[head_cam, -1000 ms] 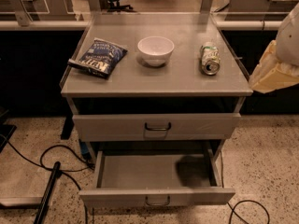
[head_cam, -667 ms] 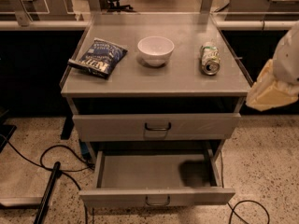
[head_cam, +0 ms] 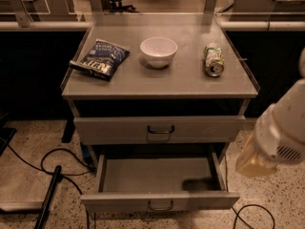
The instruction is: Close middle drawer
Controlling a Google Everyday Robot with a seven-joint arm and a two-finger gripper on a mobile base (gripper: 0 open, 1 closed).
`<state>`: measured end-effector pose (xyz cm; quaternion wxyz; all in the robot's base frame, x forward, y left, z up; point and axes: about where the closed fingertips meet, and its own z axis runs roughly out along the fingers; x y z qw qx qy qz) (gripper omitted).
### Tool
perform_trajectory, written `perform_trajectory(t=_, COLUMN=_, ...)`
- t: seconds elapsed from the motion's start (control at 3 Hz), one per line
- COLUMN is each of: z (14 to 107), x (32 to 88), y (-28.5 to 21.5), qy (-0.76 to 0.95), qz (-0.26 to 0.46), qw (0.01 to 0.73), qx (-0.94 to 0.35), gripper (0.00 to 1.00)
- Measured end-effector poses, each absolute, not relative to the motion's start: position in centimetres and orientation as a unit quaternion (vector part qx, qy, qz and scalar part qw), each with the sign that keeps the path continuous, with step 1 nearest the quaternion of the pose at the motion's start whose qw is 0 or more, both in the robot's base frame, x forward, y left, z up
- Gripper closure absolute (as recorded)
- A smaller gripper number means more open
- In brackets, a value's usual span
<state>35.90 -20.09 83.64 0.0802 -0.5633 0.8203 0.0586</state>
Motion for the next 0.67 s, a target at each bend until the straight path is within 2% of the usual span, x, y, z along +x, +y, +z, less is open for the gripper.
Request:
perform_trajectory(t=0.33, z=80.4, x=33.48, y=-20.32, qy=0.822, qz=0.074, qw=0.042, qx=-0.564, gripper=1.0)
perform_trajectory(t=0.67, z=80.41, x=33.48, y=-20.33, qy=0.822, qz=0.074, qw=0.042, qx=-0.564, gripper=1.0)
